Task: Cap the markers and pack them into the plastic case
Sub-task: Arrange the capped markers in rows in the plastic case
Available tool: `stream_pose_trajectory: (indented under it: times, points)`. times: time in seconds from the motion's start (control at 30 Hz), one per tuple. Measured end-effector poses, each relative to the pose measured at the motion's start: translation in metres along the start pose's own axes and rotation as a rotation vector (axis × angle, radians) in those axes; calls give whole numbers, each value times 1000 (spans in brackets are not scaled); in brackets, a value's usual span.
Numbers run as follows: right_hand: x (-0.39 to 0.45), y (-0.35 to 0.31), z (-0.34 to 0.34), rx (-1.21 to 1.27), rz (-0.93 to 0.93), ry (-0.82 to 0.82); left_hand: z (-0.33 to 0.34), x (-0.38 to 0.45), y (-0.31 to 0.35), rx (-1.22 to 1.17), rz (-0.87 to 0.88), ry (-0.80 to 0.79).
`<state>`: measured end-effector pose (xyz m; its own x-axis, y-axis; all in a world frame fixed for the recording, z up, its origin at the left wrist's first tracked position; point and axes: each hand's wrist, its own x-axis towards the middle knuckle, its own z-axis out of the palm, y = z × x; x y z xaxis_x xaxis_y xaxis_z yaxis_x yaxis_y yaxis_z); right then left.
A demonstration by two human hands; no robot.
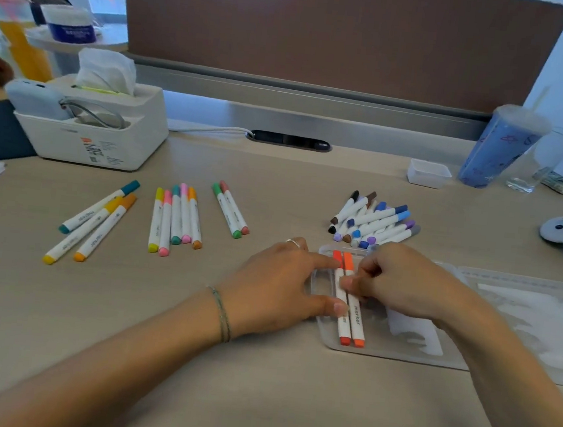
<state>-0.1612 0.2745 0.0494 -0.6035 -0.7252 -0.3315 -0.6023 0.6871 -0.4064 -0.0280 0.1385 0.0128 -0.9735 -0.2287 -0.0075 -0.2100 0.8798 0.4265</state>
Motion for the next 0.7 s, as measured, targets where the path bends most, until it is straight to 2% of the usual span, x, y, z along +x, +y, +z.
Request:
stream_pose_trajectory:
  times: [0.1, 0.2, 0.47, 0.7]
  points:
    - [6, -15, 2, 56, -60, 152, -11, 4, -8, -49, -28, 55]
    - [17, -36, 6, 94, -145, 220, -26, 1, -24, -36, -64, 157]
    - [62, -90, 16, 160, -238, 263, -56, -22, -82, -10, -235, 283]
    - [106, -128, 29, -6, -193, 266, -68, -47, -114, 12, -354, 305]
